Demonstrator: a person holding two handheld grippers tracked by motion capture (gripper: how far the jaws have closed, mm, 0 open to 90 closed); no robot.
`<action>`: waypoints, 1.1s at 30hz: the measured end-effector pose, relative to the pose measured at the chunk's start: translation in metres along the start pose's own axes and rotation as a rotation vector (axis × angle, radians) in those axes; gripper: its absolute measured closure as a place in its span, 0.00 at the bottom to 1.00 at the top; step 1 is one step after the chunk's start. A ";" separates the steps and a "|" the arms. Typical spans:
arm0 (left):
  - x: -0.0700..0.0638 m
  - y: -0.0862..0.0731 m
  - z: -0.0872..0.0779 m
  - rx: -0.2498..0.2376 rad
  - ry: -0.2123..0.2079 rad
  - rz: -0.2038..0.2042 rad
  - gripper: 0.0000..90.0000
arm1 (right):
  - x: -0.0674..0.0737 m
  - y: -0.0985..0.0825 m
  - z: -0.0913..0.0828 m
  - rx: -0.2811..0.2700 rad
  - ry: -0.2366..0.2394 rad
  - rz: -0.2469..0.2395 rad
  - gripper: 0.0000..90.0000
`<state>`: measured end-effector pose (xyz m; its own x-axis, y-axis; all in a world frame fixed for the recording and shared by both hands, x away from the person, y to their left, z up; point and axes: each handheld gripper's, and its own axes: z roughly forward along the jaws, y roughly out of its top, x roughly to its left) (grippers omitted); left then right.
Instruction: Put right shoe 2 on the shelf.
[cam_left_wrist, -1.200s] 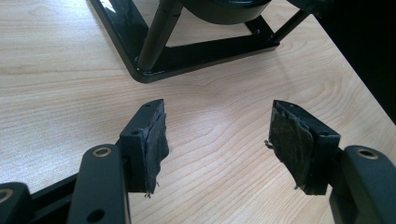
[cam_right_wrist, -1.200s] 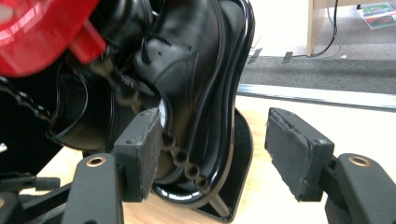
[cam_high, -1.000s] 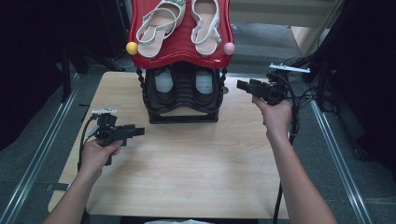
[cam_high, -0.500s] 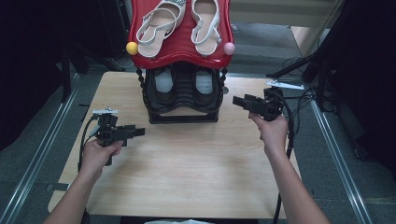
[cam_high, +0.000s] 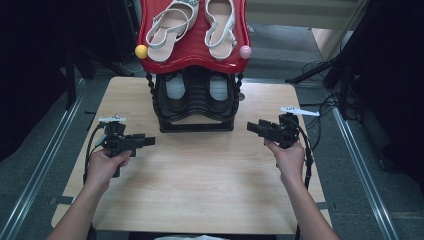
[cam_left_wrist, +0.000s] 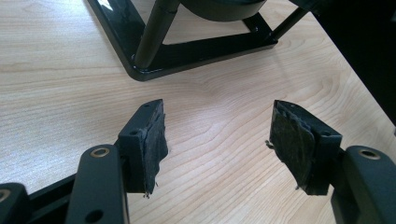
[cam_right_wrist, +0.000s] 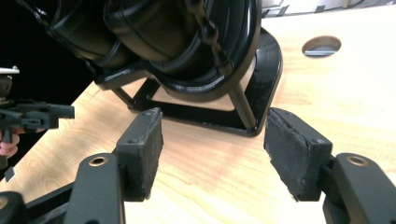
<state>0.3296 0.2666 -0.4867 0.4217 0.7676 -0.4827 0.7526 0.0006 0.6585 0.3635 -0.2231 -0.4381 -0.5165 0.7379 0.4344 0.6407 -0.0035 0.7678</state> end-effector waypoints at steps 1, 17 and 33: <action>0.000 0.000 0.000 -0.001 0.000 -0.001 0.40 | -0.001 -0.005 0.000 -0.001 -0.001 -0.003 0.43; -0.001 0.000 0.001 -0.011 -0.012 -0.005 0.39 | 0.003 -0.040 0.010 0.051 0.042 -0.014 0.43; -0.002 0.000 0.005 0.003 -0.014 -0.002 0.39 | 0.006 -0.051 0.020 0.076 0.062 -0.008 0.42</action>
<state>0.3316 0.2623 -0.4886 0.4276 0.7582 -0.4921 0.7549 -0.0001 0.6558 0.3391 -0.2047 -0.4846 -0.5545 0.6945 0.4585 0.6763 0.0551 0.7345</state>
